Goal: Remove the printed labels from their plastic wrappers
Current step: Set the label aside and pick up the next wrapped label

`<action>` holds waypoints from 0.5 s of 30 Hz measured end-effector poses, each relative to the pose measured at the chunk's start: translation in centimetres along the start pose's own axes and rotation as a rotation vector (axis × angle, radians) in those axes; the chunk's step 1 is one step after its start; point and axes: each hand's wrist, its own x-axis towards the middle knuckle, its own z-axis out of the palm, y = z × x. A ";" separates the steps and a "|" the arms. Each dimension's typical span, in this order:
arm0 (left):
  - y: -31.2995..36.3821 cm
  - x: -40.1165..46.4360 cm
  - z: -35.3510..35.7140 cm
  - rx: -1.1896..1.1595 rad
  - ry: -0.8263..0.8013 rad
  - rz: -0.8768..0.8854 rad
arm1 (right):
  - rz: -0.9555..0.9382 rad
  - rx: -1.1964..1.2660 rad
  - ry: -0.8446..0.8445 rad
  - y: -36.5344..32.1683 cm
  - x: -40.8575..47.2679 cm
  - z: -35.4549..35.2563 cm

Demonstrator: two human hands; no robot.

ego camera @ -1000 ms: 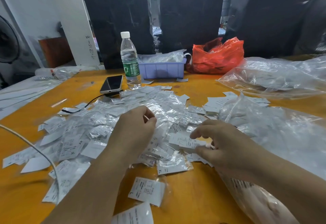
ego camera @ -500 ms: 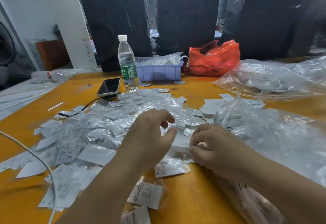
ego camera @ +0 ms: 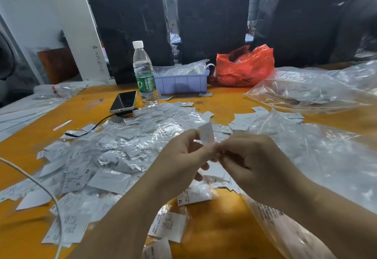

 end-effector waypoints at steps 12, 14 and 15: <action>-0.2 -0.1 0.2 0.116 0.047 0.007 | 0.190 0.065 0.019 -0.1 0.7 -2.4; -0.1 -0.2 0.3 0.147 0.029 0.013 | 0.221 -0.002 -0.022 -0.4 1.0 -3.2; 0.0 -0.3 0.4 0.159 0.015 0.018 | 0.231 -0.017 -0.072 -0.7 1.2 -3.5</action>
